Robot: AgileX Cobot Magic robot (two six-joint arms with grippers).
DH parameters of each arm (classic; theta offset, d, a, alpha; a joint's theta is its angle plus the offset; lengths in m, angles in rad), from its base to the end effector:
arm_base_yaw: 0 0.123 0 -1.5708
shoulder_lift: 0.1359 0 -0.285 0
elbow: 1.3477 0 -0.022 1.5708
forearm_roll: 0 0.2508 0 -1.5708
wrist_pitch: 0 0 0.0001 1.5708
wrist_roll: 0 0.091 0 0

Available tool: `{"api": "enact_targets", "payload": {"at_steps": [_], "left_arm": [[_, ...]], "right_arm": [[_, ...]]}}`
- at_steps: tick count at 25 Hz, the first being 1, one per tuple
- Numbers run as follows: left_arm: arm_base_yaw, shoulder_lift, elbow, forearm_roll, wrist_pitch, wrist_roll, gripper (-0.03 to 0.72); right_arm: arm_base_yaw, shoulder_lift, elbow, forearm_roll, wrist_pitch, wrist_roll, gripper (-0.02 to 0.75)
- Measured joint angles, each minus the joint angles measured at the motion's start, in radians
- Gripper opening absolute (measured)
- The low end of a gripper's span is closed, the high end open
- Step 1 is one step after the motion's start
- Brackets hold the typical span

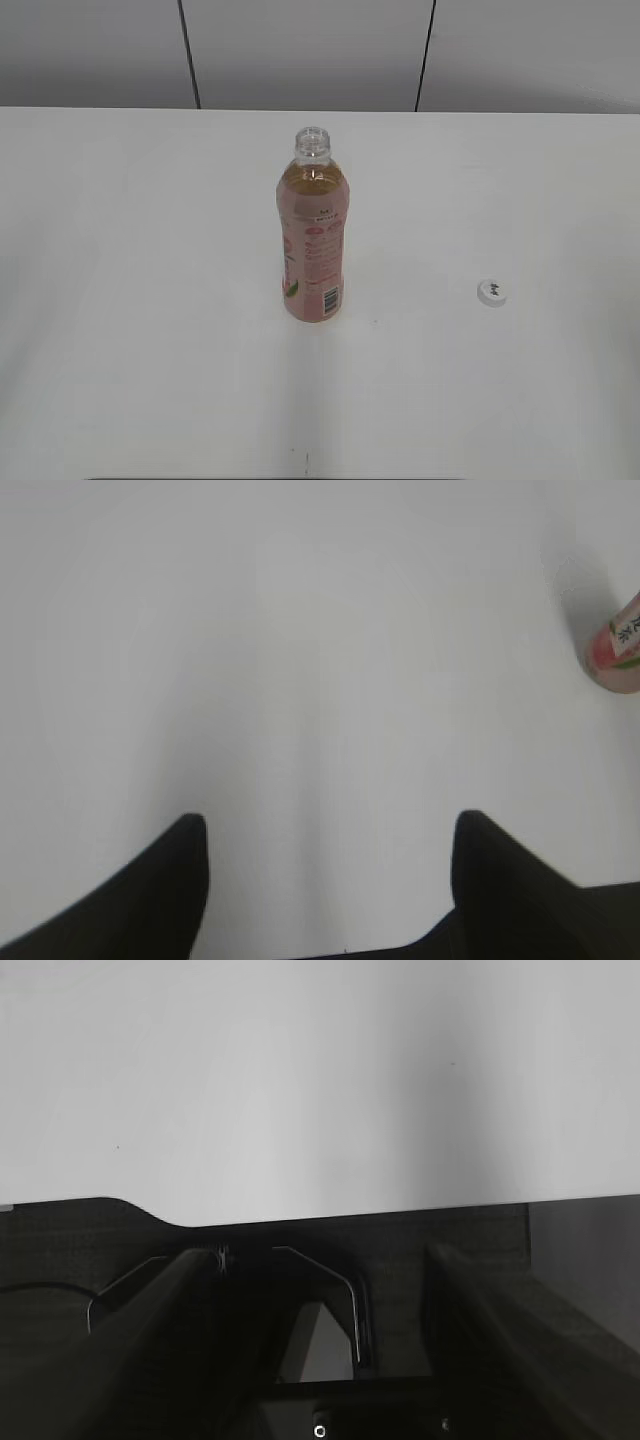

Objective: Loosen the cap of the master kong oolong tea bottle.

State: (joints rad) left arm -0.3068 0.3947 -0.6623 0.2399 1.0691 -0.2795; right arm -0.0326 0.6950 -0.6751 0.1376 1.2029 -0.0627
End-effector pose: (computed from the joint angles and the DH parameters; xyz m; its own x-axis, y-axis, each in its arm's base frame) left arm 0.0530 0.0031 0.3174 -0.6307 0.0339 -0.7753 0.0423 0.9991 0.0093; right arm 0.0952 0.0086 0.2905 -0.9046 0.0167 -0.4259 -0.0337 0.9933 0.1104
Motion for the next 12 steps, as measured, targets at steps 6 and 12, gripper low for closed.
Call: {"api": "enact_targets", "payload": {"at_steps": [6,12], "left_arm": [[-0.001,-0.112,0.066,-0.030,0.007,0.053,0.429],[-0.001,-0.196,0.097,-0.119,-0.026,0.112,0.426]], "right_arm": [[0.000,-0.201,0.014,-0.038,0.009,-0.083,0.493],[0.000,-0.475,0.120,-0.118,0.004,-0.113,0.493]]}}
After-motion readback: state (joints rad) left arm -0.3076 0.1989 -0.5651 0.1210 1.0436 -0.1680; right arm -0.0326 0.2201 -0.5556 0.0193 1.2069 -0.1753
